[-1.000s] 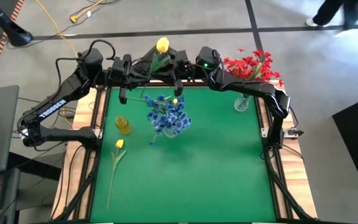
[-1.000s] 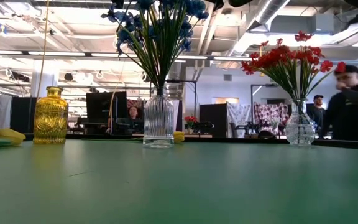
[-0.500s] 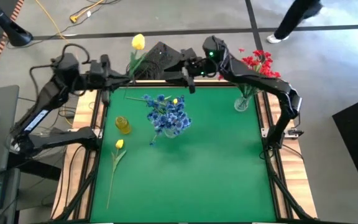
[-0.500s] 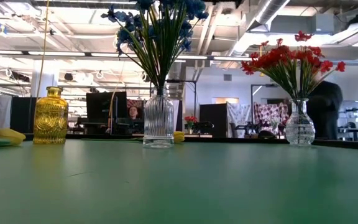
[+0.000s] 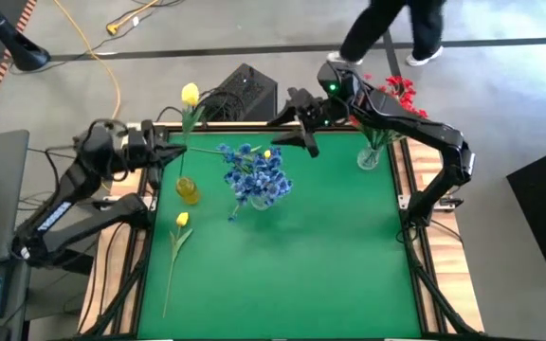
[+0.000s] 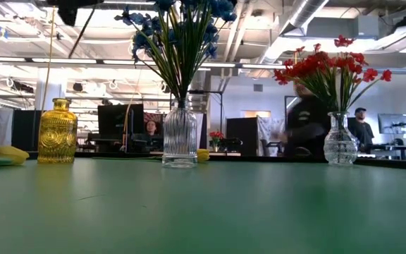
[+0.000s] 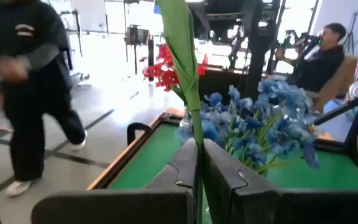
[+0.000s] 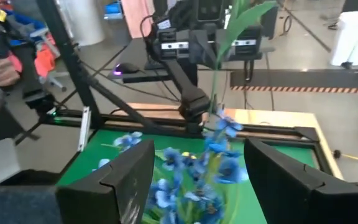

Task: Sort flowers into vase by color
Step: Put the bottom right yellow tulip into the yellow vase

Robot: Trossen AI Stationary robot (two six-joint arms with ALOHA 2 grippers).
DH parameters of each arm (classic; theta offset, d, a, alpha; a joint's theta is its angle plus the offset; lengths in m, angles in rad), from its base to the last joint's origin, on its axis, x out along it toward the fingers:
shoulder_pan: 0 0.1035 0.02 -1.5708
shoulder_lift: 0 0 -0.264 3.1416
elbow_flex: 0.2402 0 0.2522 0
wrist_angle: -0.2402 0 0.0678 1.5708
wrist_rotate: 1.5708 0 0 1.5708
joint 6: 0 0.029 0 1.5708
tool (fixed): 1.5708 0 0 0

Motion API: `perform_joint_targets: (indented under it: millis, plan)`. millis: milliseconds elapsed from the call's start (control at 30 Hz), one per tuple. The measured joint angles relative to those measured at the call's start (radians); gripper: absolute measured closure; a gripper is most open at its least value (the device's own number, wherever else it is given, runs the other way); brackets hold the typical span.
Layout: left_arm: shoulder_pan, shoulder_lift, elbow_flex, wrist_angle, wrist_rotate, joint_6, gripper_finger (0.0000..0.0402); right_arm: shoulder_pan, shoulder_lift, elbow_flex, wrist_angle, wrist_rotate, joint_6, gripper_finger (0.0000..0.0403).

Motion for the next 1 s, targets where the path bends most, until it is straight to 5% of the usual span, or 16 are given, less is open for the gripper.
perform_joint_targets:
  millis: [367, 633, 1000]
  plan:
    - [0.0, -0.223, -0.226, 0.077, -0.019, -0.054, 0.0401, 0.048, 0.01, 0.0, -0.02, 0.001, 0.0, 0.0127]
    - [0.0, -0.272, -0.242, -0.008, -0.184, -0.002, 0.0401, 0.064, 0.01, 0.0, -0.021, 0.001, 0.0, 0.0127]
    - [0.0, -0.273, -0.242, -0.022, -0.216, 0.012, 0.0401, 0.064, 0.01, 0.0, -0.021, 0.002, -0.003, 0.0127]
